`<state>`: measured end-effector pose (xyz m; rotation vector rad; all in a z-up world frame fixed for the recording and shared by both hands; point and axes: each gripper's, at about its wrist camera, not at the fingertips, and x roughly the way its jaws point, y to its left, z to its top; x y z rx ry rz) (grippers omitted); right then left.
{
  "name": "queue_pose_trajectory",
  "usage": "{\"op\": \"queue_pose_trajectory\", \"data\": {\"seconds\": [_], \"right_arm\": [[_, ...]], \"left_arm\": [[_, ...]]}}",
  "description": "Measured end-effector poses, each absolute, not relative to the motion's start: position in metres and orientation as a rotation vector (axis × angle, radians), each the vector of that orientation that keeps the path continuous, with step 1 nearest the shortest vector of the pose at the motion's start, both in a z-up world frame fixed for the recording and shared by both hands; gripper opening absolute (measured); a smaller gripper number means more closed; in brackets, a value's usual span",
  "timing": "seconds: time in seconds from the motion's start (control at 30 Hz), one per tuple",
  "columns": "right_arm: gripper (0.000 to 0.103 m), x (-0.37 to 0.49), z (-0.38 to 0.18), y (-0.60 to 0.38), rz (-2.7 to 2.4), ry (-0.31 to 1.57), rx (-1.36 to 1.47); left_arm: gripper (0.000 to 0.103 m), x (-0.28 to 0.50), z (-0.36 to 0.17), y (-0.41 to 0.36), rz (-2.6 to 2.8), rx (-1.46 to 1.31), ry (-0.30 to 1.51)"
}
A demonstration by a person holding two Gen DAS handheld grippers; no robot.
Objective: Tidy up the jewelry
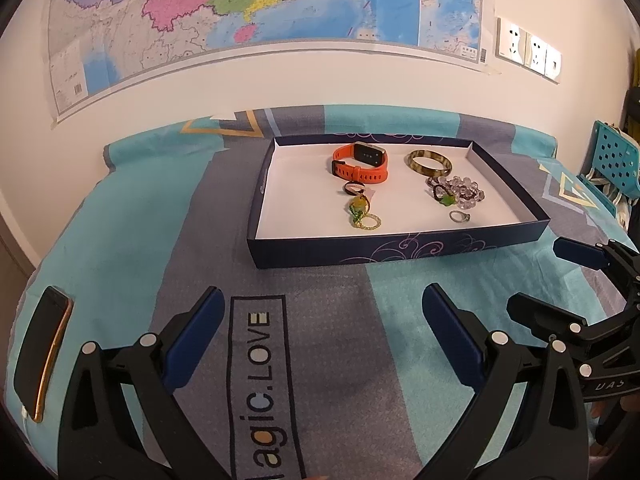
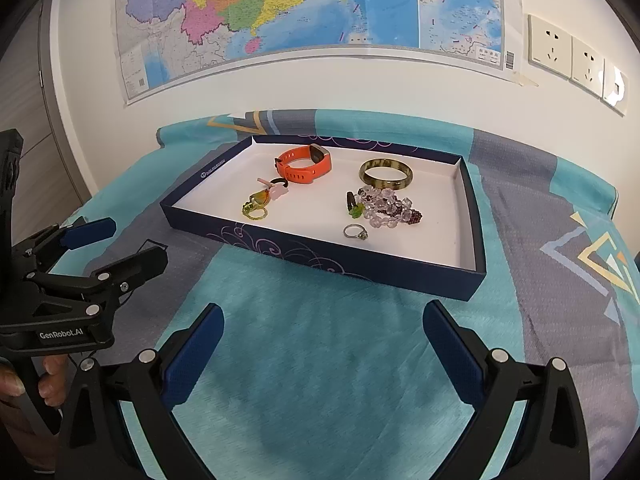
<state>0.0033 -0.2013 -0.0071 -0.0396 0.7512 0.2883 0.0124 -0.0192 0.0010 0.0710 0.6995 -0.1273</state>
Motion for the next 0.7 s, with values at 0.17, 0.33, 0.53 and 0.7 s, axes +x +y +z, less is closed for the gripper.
{"op": "queue_pose_trajectory", "data": {"seconds": [0.17, 0.33, 0.53, 0.7], "right_arm": [[0.097, 0.0015, -0.0075, -0.2000, 0.286, 0.751, -0.040], [0.097, 0.0005, -0.0080, -0.1992, 0.287, 0.754, -0.040], [0.097, -0.0005, -0.0078, -0.1996, 0.287, 0.756, -0.037], [0.097, -0.0009, -0.0088, -0.1997, 0.289, 0.762, -0.036]], "left_arm": [[0.098, 0.0111, 0.0007, -0.0193, -0.126, 0.071, 0.697], [0.098, 0.0106, 0.0002, -0.0192, -0.126, 0.071, 0.698], [0.098, 0.0091, -0.0001, -0.0190, -0.123, 0.067, 0.701], [0.098, 0.0088, -0.0010, -0.0190, -0.123, 0.069, 0.704]]}}
